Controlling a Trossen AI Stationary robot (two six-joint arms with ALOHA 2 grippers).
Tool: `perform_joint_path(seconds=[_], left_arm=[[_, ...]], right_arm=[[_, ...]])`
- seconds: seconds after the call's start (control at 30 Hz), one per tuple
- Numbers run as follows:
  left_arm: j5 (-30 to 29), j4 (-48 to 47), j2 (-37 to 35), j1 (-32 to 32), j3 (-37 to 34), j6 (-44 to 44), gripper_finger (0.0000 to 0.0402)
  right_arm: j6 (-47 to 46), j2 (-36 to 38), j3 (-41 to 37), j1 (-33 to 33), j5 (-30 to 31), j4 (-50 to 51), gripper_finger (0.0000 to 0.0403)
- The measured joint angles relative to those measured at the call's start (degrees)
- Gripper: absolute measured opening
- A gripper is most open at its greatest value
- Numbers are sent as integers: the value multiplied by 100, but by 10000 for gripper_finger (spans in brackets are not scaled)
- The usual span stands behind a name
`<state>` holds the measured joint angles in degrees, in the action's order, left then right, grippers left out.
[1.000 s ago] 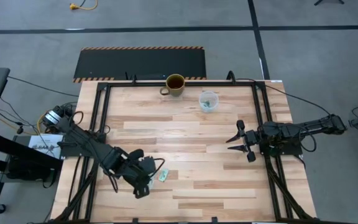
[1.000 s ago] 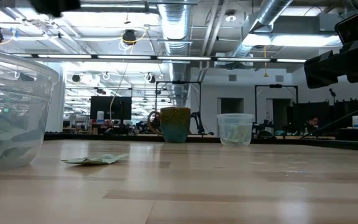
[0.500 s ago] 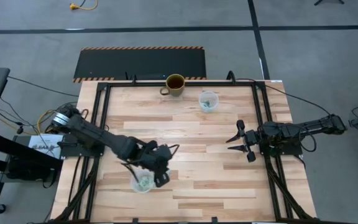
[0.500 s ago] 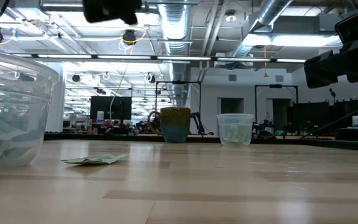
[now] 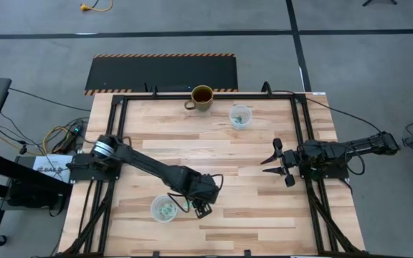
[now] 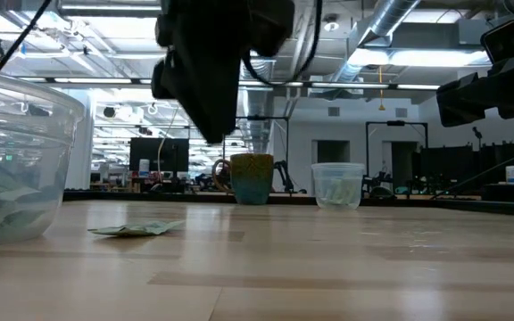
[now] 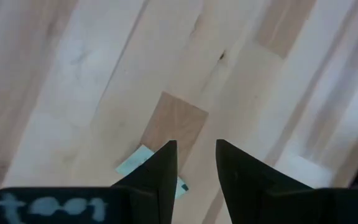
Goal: Pick and place items into bin
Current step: Put the stevia packet into the bottom transparent bin
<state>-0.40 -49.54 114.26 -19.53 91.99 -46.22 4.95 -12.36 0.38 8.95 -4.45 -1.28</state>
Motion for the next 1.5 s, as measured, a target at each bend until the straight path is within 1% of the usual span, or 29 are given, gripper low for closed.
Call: perform_joint_path(seconds=[0.13, 0.27, 0.57, 0.87, 0.97, 1.13, 1.5], left_arm=[[166, -392, 320, 40, 267, -58, 98], [166, -829, 500, 70, 441, -287, 98], [122, -1479, 500, 88, 441, -232, 98], [113, -1380, 498, 79, 439, -112, 99], [-16, -1352, 498, 77, 439, -98, 99], [-48, -1347, 498, 78, 433, -94, 99], [-138, -1091, 490, -41, 144, 28, 99]], right_arm=[[0, 0, 0, 0, 0, 1, 123], [0, -2, -1, 0, -1, 1, 123], [0, 0, 0, 0, 0, 2, 123], [0, -1, 0, 0, 0, 2, 123], [0, 0, 0, 0, 0, 2, 123], [0, 0, -2, 0, 0, 2, 123], [0, -1, 0, 0, -1, 3, 123]])
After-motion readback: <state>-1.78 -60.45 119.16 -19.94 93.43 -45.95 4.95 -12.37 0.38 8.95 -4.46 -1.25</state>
